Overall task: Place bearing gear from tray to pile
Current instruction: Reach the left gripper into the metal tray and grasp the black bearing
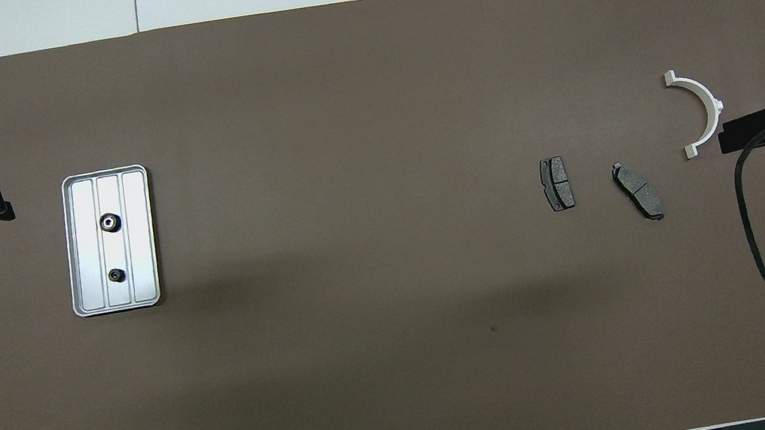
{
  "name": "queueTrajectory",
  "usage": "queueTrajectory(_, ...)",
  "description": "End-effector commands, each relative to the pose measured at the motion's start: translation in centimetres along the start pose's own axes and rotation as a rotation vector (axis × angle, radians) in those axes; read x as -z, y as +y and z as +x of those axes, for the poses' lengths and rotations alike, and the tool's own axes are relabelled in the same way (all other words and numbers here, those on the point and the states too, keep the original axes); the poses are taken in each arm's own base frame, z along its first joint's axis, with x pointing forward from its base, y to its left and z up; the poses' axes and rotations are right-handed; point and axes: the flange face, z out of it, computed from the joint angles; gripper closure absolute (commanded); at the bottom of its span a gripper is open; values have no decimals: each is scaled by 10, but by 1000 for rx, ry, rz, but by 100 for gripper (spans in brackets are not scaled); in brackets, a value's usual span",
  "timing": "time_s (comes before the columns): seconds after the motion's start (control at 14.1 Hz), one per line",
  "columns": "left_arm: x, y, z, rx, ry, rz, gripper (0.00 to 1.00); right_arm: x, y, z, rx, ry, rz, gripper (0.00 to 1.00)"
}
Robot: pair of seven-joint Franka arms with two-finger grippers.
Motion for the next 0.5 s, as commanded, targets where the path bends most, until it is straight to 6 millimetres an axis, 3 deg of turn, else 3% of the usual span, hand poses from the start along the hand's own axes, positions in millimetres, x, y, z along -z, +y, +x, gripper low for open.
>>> queueTrajectory(0.0,-69,-7,9,-32,19,8,0,12,2,-2,13,15,30,0)
queueTrajectory(0.14,-105,-4,4,-41,43,5,0,13,4,-4,9,13,32,0)
queueTrajectory(0.43,-184,7,24,-124,-23,64,0,15,7,-6,7,11,32,0)
